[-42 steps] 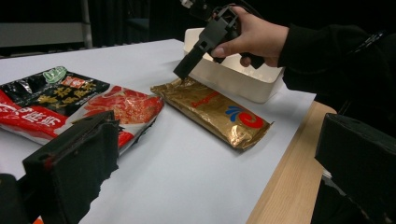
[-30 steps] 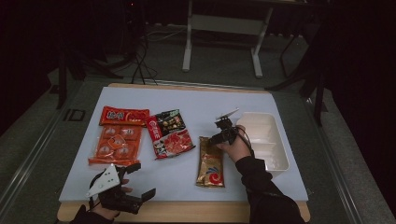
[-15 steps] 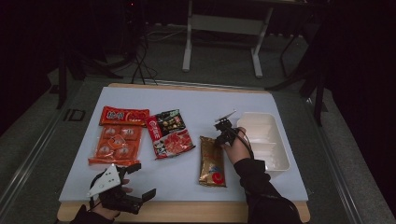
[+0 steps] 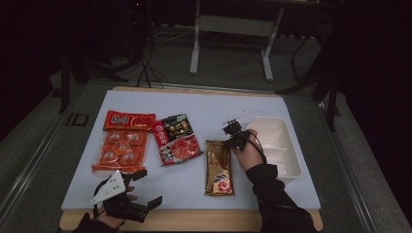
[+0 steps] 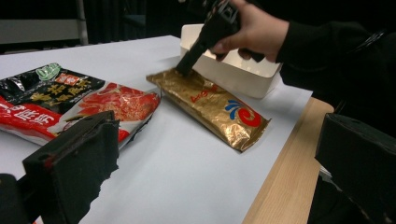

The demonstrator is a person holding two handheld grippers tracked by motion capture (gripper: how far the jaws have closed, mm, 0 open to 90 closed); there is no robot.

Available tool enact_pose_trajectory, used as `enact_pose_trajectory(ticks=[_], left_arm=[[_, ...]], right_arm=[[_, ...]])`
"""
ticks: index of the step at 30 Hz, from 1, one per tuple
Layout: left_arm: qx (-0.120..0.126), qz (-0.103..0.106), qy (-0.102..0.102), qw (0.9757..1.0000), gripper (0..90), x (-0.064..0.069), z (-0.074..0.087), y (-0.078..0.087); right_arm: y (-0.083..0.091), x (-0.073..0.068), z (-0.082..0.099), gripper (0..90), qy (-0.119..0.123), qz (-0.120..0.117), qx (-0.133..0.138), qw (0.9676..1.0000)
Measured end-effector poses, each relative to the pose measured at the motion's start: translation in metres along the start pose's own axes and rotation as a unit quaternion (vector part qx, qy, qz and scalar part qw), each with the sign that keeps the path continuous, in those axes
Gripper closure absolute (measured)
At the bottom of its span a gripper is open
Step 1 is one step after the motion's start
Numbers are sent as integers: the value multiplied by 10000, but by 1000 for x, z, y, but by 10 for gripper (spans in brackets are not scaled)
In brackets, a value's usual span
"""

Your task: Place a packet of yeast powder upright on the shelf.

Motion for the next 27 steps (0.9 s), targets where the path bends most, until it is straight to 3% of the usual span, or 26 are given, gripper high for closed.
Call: enact_pose_trajectory(ticks=[7, 13, 16, 17, 22, 23, 27], left_arm=[[-46, -13, 10, 10000, 0, -1, 1, -1], [-57, -31, 23, 10000, 0, -2, 2, -2], [-65, -38, 25, 10000, 0, -2, 2, -2], [-75, -35, 34, 10000, 0, -3, 2, -2], [-79, -35, 39, 10000, 0, -3, 3, -2], [-79, -33, 43, 10000, 0, -2, 3, -2], [-90, -29, 47, 9999, 0, -3, 3, -3]], right_arm=[[36, -3, -6, 900, 99, -186, 521, 9984], [69, -8, -9, 900, 309, -430, 1007, 9935], [79, -10, -9, 900, 325, -554, 1106, 9918], [94, -13, -8, 900, 402, -727, 1294, 9881], [116, -22, -6, 900, 612, -961, 1582, 9808], [121, -25, -6, 900, 670, -1069, 1674, 9778], [136, -30, -7, 900, 881, -1148, 1852, 9720]])
Point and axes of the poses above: each handheld gripper's, and its own axes: y roughly backward along the jaws, z roughly out of its underside, x roughly to its right, the point moved 6 cm from there along -y, roughly forward along the jaws, and after that the axes turned 11 degrees about z, right-handed, at the moved point
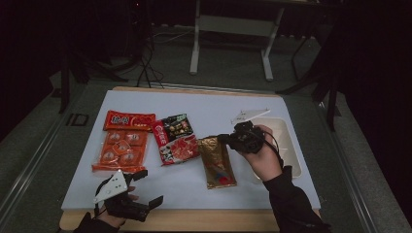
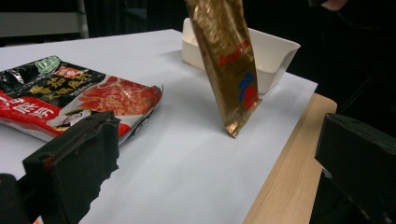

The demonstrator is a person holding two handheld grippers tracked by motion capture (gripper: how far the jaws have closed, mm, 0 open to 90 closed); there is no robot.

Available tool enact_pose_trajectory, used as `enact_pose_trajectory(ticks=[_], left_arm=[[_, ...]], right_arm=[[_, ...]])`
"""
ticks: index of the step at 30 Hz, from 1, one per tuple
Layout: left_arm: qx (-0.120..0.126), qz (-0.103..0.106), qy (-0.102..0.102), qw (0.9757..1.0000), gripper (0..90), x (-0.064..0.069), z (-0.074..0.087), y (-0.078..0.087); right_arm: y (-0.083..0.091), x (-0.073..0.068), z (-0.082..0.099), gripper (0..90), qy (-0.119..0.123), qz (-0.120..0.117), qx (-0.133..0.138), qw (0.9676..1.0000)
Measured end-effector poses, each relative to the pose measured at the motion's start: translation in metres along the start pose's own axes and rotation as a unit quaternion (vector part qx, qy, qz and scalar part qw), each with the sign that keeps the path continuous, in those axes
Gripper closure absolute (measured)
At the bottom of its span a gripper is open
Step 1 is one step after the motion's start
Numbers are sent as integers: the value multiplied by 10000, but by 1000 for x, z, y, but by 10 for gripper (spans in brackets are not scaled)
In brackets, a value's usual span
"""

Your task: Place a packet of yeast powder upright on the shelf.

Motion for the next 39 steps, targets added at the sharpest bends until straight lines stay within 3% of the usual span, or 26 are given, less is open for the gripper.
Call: enact_pose_trajectory(ticks=[6, 21, 28, 32, 39], left_arm=[[-7, -1, 7, 10000, 0, 0, 0, 0], [-28, -13, 32, 10000, 0, -1, 1, -1], [-52, -17, 43, 10000, 0, -2, 2, -2], [-57, -17, 41, 10000, 0, -2, 2, -2], [-61, -22, 53, 10000, 0, -2, 2, -2]], right_arm=[[11, 2, -10, 900, 116, -28, 174, 9998], [49, 49, -47, 900, 63, 127, 934, 9955], [63, 73, -59, 900, 82, 159, 1110, 9937], [67, 83, -63, 900, 71, 272, 1165, 9928], [75, 116, -66, 900, -105, 619, 1190, 9909]])
Point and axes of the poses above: each handheld gripper's, and its own axes: y roughly backward along the jaws, z roughly out of its underside, x roughly to its right, the point moved 6 cm from there along -y, roughly forward along the jaws, and after that the axes turned 11 degrees about z, right-handed, at the moved point
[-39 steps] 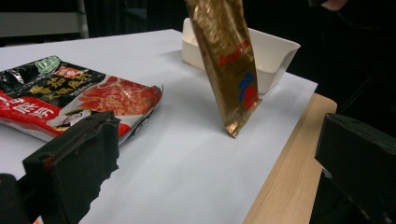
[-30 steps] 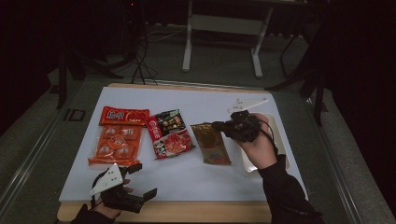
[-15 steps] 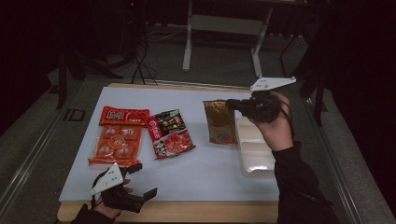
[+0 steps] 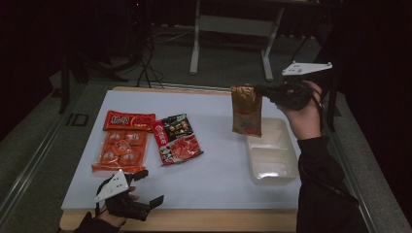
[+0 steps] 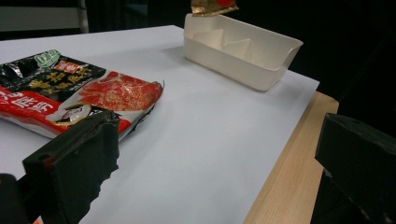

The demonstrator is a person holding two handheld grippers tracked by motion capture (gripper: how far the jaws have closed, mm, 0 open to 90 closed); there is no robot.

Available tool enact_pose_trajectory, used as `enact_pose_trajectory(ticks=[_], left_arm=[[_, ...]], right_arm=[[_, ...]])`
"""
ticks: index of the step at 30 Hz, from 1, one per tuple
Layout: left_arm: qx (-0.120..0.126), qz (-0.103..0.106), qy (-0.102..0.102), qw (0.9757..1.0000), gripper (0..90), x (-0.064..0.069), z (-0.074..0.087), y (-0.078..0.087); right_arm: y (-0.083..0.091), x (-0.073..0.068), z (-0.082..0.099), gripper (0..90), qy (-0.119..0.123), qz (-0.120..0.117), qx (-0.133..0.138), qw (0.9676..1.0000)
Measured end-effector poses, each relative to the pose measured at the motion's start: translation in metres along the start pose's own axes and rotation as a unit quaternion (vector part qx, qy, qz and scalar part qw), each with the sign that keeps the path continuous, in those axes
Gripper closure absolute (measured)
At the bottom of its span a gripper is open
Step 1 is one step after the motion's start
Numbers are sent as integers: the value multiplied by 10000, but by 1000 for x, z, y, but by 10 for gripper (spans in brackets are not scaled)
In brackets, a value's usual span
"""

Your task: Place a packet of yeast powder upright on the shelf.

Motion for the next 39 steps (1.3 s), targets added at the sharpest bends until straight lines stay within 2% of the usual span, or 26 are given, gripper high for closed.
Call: enact_pose_trajectory(ticks=[6, 11, 17, 21, 22, 24, 28, 33, 39], left_arm=[[5, -17, 37, 10000, 0, 0, 1, 0], [5, -38, 54, 10000, 0, 0, 1, 1], [-6, -63, 64, 10000, 0, 0, 2, 1], [-7, -70, 72, 9999, 0, 0, 2, 1], [-7, -73, 69, 9999, 0, 0, 2, 1], [-5, -75, 71, 9999, 0, 0, 3, 2], [-7, -72, 72, 9999, 0, 0, 3, 2], [-5, -63, 71, 10000, 0, 0, 3, 2], [-6, -60, 73, 10000, 0, 0, 3, 2]], right_arm=[[-3, 29, 5, 899, -144, 204, -14, 9997], [-10, 50, 13, 899, -318, 243, -23, 9992], [-21, 69, 26, 899, -268, 391, -74, 9988], [-30, 80, 35, 898, -93, 541, -101, 9984], [-32, 81, 38, 897, -143, 486, -109, 9987], [-36, 85, 43, 895, -157, 567, -177, 9981], [-45, 88, 54, 895, -233, 503, -295, 9980], [-51, 88, 63, 893, -359, 340, -243, 9985], [-52, 87, 68, 893, -400, 282, -223, 9986]])
Point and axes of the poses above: each handheld gripper's, and its own axes: y roughly backward along the jaws, z roughly out of its underside, x roughly to its right, the point moved 6 cm from there along -y, roughly forward along the jaws, and after that the axes turned 11 degrees about z, right-handed, at the moved point
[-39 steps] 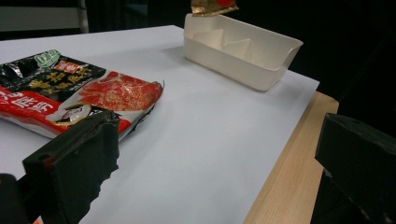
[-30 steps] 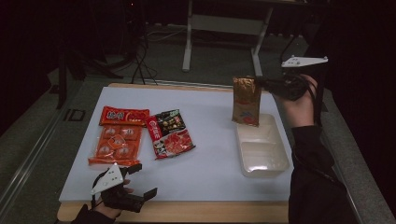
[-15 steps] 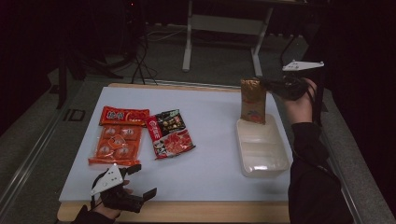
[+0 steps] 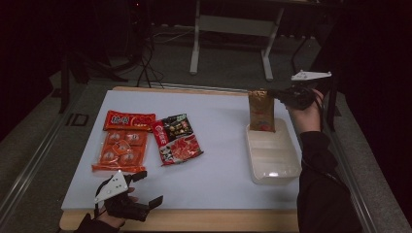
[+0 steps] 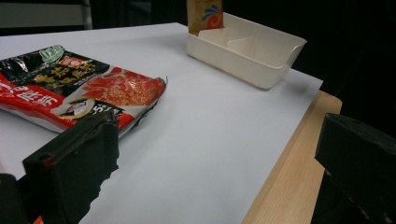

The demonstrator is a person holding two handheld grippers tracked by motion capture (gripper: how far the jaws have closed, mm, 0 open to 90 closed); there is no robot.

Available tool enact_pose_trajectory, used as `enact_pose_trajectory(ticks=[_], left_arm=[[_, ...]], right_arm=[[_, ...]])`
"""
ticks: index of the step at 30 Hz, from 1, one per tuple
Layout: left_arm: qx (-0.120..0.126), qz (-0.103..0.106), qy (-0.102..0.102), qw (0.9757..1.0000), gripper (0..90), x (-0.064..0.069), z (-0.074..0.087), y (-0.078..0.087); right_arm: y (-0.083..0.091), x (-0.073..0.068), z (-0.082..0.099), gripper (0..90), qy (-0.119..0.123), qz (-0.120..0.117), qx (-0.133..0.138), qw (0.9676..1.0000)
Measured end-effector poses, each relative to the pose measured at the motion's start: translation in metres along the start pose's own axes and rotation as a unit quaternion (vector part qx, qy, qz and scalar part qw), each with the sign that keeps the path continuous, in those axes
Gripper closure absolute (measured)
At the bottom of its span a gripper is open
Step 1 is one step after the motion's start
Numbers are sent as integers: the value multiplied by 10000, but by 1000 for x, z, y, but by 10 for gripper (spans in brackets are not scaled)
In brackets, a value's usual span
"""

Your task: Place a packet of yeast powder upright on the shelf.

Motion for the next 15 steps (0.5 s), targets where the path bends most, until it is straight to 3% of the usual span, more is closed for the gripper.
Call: enact_pose_trajectory(ticks=[4, 8, 15], left_arm=[[-3, 4, 2, 10000, 0, 0, 0, 0], [-34, 15, -1, 10000, 0, 0, 0, -1], [-23, 28, 1, 10000, 0, 0, 0, -1]], right_arm=[[-1, -1, 3, 893, -105, -106, 12, 9999], [-9, -4, 12, 893, -28, -65, -203, 9998], [-16, 1, 26, 891, -315, -6, -302, 9990]])
Point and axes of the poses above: each handheld gripper's, and its own axes: y roughly backward along the jaws, z roughly out of its underside, x roughly to its right, the point moved 6 cm from there along -y, roughly forward along the jaws, and after that the axes turned 11 degrees about z, right-handed, at the moved point
